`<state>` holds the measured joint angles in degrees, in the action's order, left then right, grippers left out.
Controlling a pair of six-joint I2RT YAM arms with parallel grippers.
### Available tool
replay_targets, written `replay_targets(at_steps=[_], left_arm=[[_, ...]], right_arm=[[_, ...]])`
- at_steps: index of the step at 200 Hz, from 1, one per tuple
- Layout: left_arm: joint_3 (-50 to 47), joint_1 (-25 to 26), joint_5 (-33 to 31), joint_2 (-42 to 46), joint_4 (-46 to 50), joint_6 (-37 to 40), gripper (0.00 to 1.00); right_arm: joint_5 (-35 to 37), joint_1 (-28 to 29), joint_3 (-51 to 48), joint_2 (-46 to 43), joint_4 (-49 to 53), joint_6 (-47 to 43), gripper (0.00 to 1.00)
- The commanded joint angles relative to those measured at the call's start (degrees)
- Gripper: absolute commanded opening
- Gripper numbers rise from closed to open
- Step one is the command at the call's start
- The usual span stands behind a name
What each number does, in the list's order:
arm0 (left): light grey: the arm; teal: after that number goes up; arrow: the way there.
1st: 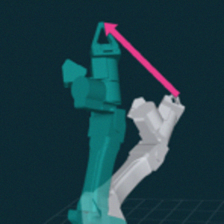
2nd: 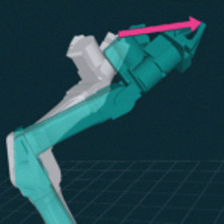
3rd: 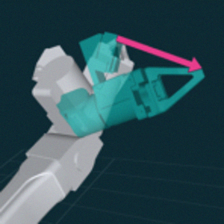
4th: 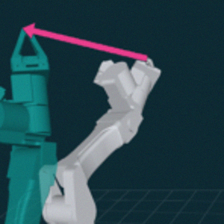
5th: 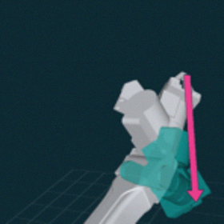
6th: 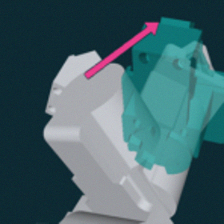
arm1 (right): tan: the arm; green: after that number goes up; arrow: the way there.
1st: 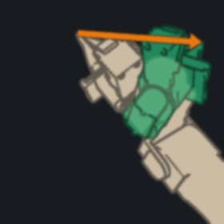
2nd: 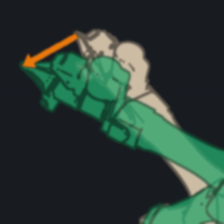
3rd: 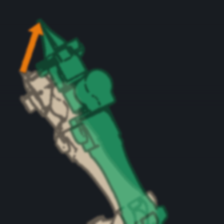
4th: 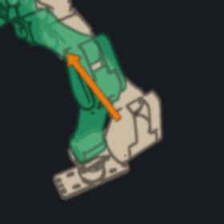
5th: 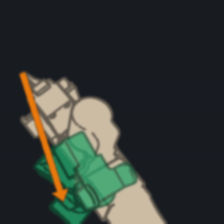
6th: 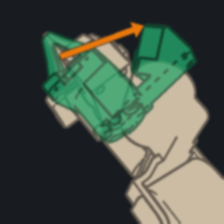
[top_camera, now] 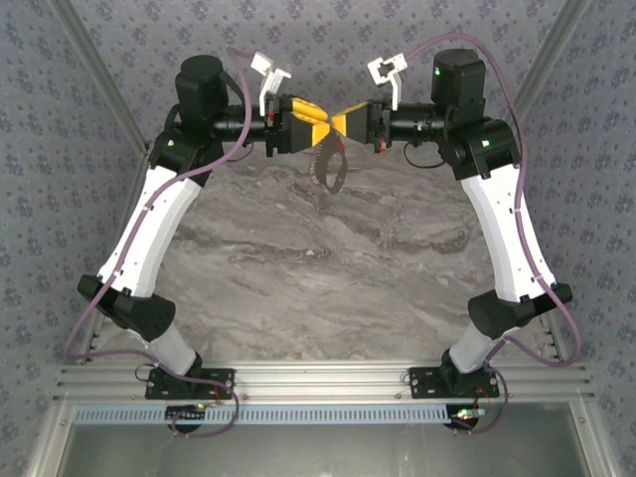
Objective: Put the keys on the keyring
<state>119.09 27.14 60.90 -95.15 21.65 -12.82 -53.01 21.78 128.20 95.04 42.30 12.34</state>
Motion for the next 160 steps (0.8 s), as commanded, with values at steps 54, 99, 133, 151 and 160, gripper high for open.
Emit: replay_targets(at_steps=[54, 99, 133, 151, 160], left_arm=[[2.9, 0.8, 2.0, -2.2, 0.8, 1.6, 0.37], [3.5, 1.0, 2.2, -2.7, 0.4, 1.5, 0.14], [3.4, 1.3, 2.5, -2.5, -0.9, 0.8, 0.04], [3.4, 1.7, 2.5, -2.4, -1.5, 0.8, 0.00], [3.4, 1.7, 2.5, -2.3, -1.8, 0.8, 0.00]], right_arm=[[-2.3, -0.3, 2.2, 0.7, -1.1, -0.3, 0.00], [-3.1, -0.8, 2.0, 0.8, -2.7, 1.0, 0.00], [-3.2, -0.6, 1.8, 0.8, -3.2, 1.5, 0.00], [-2.9, -0.4, 1.8, 0.8, -3.6, 1.8, 0.00], [-2.8, -0.3, 1.7, 0.7, -3.9, 2.1, 0.00]])
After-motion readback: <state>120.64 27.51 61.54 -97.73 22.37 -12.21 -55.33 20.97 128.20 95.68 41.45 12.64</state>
